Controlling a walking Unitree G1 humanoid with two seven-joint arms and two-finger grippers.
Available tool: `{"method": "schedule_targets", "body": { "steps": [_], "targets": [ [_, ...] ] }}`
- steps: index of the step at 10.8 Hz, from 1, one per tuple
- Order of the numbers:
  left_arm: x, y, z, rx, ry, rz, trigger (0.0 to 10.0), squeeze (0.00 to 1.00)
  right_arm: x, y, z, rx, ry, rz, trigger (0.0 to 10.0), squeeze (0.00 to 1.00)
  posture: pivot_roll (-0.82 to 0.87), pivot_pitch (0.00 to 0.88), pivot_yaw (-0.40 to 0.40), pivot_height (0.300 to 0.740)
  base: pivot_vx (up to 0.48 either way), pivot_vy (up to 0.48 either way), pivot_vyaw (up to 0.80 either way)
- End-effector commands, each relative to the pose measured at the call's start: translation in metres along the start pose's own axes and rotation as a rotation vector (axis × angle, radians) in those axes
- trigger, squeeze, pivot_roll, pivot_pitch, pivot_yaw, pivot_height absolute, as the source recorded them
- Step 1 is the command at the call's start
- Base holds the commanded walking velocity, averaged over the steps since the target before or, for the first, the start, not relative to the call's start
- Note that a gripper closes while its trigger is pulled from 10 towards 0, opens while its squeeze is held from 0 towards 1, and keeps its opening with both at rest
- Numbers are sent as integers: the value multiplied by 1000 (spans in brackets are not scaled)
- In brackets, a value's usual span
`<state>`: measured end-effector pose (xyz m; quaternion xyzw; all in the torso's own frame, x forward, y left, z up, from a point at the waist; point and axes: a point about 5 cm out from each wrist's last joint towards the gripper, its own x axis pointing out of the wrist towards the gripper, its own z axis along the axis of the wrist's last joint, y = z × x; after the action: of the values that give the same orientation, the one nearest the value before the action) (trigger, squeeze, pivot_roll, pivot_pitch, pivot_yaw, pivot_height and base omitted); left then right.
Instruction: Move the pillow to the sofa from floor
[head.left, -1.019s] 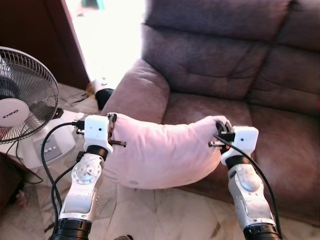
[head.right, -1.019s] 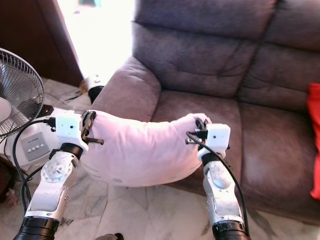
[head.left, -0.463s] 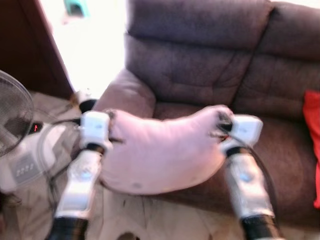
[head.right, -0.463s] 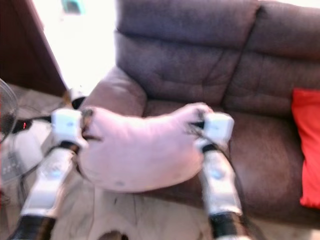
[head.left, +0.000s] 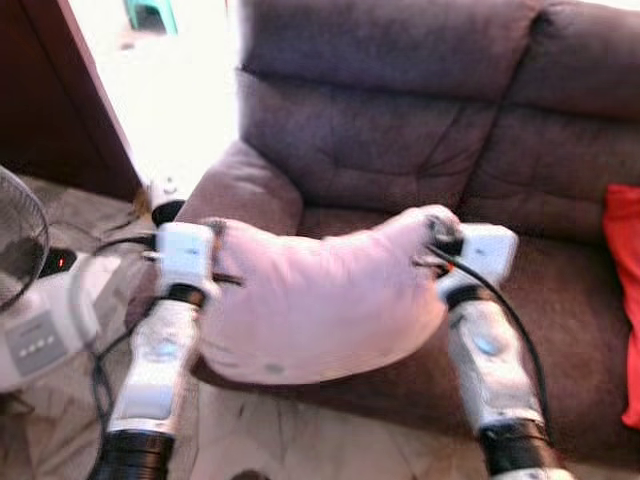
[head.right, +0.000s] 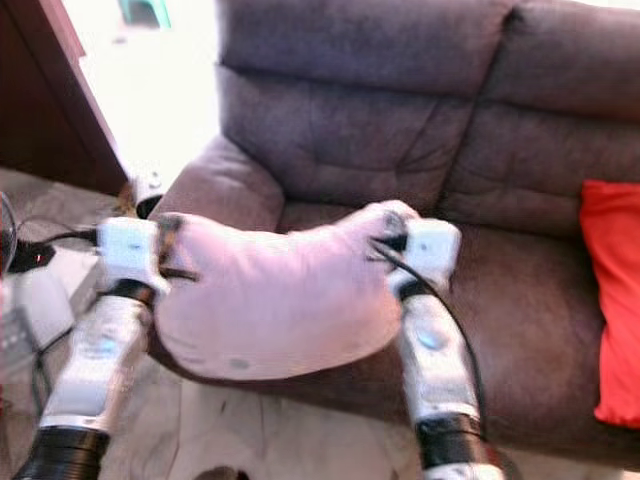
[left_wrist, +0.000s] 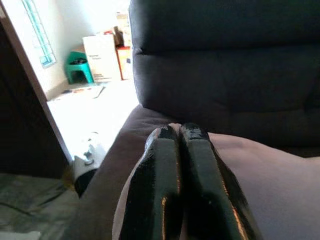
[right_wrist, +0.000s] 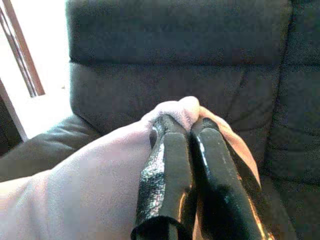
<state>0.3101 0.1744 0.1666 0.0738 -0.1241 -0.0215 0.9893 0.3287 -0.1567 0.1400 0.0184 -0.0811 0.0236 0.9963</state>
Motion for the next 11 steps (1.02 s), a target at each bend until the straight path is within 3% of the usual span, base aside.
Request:
{"method": "schedule_targets", "body": {
  "steps": [1,4,9,11],
  "targets": [
    [8,0,23,-16,-98,12,10000,0,5,-2,18,-7,-68,-1,10000,0,173,135,-32,740,262,0,0],
    [12,1,41,-19,-163,11,10000,0,14,1,41,22,-156,0,10000,0,172,135,-30,740,266,0,0],
    [12,-3,41,-18,-156,1,10000,0,13,8,39,34,-137,18,10000,0,172,133,-31,740,270,0,0],
    [13,0,39,-11,-146,15,10000,0,12,14,39,-23,-139,58,10000,0,173,136,-30,740,272,0,366]
  ]
}}
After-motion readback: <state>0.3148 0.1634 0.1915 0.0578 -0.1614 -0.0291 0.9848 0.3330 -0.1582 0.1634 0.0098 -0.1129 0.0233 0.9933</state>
